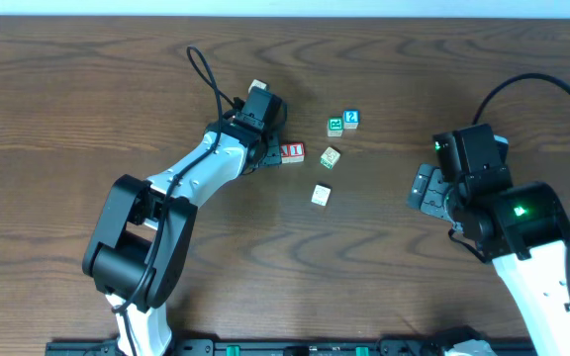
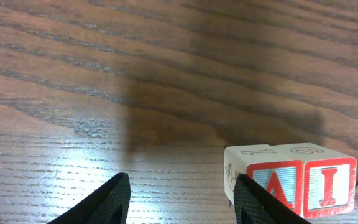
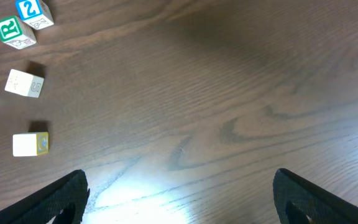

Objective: Spell out Ai2
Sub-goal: 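Push the 'A' block against the left side of the 'I' block, then lift the left gripper away and swing the right gripper toward the blue '2' block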

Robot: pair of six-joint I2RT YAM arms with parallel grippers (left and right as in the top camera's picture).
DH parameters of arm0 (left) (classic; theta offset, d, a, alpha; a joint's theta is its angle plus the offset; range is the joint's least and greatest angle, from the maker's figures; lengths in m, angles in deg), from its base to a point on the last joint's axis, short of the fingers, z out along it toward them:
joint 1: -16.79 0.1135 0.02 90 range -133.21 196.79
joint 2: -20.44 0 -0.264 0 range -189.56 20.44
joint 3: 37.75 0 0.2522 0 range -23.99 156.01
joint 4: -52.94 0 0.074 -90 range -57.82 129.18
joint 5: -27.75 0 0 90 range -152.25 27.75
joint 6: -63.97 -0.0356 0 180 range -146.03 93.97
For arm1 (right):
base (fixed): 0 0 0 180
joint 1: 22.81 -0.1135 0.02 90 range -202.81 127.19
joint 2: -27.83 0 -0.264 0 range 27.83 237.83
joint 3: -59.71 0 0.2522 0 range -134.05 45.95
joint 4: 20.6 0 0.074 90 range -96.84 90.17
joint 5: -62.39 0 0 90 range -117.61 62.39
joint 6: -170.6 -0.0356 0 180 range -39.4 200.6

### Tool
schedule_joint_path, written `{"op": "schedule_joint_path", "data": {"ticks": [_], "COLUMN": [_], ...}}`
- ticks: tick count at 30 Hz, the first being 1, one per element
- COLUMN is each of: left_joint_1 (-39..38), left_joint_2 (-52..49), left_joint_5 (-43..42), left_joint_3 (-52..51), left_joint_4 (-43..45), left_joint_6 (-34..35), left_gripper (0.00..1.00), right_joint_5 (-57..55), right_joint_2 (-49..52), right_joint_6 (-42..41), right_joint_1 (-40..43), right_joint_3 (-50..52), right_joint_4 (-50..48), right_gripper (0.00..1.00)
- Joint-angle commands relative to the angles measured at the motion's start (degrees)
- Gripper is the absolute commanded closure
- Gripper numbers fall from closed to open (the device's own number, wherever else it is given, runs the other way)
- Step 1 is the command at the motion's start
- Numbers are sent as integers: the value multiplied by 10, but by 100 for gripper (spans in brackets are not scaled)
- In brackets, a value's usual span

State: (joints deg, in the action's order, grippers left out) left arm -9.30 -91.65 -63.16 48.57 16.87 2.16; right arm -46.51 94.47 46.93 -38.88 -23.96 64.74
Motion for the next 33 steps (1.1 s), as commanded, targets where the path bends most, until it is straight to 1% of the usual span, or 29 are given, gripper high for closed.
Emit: {"op": "schedule_joint_path", "data": {"ticks": [1,12,17,18,19,24,28,30,33], "left_joint_1": [-2,-2,2,5,9,29,32,32,32], "left_joint_2": [-7,-7,-2,4,14,85,158,190,231], "left_joint_5": [15,19,38,43,45,54,105,108,108], "left_joint_3": [-2,-2,5,10,16,57,108,135,176], "left_joint_4": [5,16,16,11,4,-65,-166,-214,-289], "left_joint_6": [4,4,1,0,-7,-38,-62,-79,-90], "left_gripper": [45,44,45,45,42,36,30,27,18], "right_joint_5": [-6,-6,-6,-6,-7,-8,-5,-4,7], "right_joint_2": [-3,-3,-3,-3,-3,0,34,62,116], "right_joint_6": [1,1,-1,-1,-1,-2,-17,-21,-21], "right_joint_1": [3,3,3,3,4,3,3,4,4], "right_joint_3": [3,3,3,3,3,3,3,1,-21], "right_joint_4": [0,1,0,-2,-3,-18,-27,-43,-66], "right_gripper": [6,6,8,7,6,2,1,1,1]}}
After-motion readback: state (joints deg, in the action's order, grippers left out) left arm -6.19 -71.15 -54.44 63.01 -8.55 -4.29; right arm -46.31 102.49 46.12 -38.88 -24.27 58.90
